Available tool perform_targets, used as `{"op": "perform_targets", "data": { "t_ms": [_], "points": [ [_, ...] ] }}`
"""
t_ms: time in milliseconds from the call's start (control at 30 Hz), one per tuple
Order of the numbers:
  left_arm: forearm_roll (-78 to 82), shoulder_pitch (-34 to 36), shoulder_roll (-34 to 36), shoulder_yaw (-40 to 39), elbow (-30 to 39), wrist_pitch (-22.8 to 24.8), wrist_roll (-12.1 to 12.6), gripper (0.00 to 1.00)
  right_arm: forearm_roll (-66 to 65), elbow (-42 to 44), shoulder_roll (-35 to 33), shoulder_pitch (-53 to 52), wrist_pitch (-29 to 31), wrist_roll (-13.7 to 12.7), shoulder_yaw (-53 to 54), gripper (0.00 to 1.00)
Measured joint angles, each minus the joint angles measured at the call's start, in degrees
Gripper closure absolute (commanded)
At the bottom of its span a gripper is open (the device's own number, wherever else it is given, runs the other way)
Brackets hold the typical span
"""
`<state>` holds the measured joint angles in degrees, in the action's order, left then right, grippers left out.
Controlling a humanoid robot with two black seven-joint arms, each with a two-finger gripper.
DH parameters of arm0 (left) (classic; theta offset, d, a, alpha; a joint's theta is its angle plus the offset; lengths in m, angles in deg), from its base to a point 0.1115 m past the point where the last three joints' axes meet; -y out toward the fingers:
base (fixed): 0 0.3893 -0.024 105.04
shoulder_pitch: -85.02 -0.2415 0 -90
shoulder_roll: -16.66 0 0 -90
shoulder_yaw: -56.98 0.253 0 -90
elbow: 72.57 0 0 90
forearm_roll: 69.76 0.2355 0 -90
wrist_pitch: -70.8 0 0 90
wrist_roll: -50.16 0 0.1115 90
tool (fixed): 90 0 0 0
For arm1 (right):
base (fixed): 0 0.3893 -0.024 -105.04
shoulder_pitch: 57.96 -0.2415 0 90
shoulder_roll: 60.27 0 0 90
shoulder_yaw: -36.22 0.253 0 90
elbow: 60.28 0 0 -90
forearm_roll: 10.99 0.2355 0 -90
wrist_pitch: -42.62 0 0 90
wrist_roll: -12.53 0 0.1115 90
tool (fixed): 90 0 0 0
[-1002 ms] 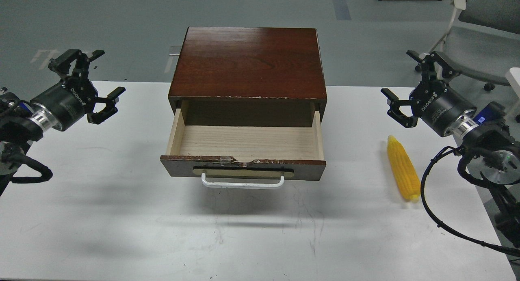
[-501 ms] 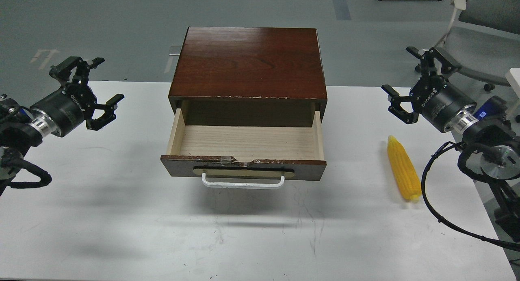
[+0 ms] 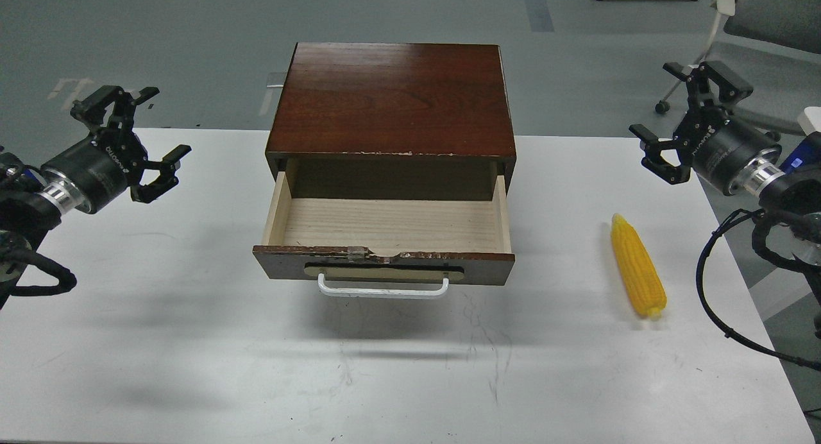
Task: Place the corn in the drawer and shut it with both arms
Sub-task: 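Move the right gripper down toward the yellow corn cob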
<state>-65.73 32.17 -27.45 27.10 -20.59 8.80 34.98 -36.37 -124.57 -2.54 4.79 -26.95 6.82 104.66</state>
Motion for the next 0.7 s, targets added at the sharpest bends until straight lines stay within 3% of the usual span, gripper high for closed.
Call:
{"op": "perform_targets", "data": {
  "t_ms": [701],
  "points": [
    [-0.1, -0.1, -0.4, -3.1, -0.1, 0.0, -0.1, 0.02, 0.8, -0.3, -4.7, -0.9, 0.4, 0.2, -2.0, 0.00]
  ]
}}
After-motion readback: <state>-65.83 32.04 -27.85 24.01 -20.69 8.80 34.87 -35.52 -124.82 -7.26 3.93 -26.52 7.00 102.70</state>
